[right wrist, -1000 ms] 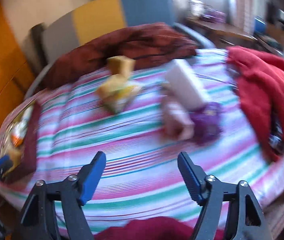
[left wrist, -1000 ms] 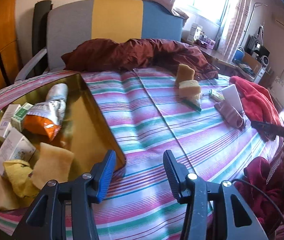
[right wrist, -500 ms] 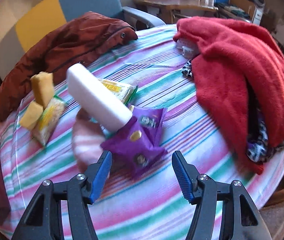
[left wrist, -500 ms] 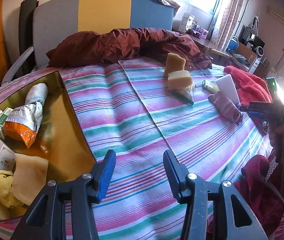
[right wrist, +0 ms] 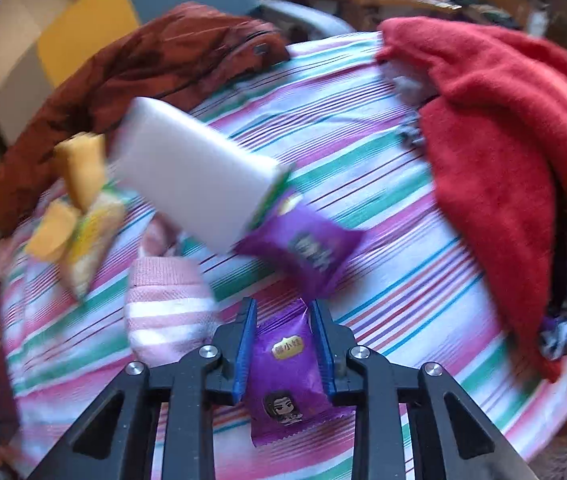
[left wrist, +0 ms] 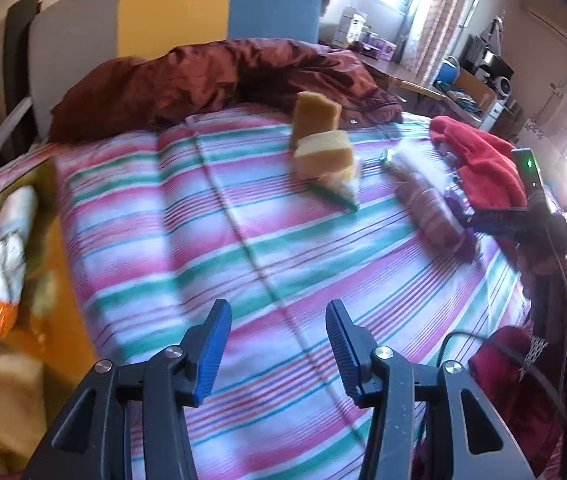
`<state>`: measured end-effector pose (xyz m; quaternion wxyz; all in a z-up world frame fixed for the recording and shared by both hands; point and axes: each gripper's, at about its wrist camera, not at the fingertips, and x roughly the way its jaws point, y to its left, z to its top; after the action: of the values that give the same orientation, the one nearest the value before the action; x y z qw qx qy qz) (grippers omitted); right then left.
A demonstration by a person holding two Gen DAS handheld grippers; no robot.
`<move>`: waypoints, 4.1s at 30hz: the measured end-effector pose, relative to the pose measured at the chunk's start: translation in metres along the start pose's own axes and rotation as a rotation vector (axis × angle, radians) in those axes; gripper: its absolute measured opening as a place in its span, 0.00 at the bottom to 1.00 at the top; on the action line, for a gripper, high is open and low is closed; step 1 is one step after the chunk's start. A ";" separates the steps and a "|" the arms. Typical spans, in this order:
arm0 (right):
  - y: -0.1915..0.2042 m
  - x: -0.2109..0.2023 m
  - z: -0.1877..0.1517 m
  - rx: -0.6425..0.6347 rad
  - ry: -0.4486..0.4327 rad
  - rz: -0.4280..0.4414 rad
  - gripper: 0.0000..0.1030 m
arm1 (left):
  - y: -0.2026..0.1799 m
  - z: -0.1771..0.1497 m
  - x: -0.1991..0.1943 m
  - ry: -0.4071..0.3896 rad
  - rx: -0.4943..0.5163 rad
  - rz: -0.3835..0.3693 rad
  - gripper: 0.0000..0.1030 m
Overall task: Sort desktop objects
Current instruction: 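Grasp the pink knit sock with the left tool while the right tool grasps a purple snack packet, then carry pink sock and purple packet to the gold tray and open both tools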
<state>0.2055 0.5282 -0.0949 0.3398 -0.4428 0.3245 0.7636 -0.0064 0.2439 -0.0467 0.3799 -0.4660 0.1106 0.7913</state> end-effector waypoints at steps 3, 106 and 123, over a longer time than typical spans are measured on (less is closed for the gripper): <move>0.005 0.003 -0.005 -0.005 0.041 0.041 0.28 | -0.016 0.014 0.009 0.003 0.032 -0.039 0.48; 0.398 -0.060 -0.111 -0.583 0.019 0.567 0.51 | 0.212 -0.077 -0.114 -0.259 -0.529 0.234 0.48; 0.382 -0.055 -0.148 -0.624 0.039 0.506 0.60 | 0.195 -0.110 -0.116 -0.237 -0.497 0.329 0.47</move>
<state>-0.0137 0.1839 -0.0298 -0.0157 -0.4454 0.1823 0.8764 -0.0397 -0.0058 -0.0458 0.1319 -0.4249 -0.0573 0.8938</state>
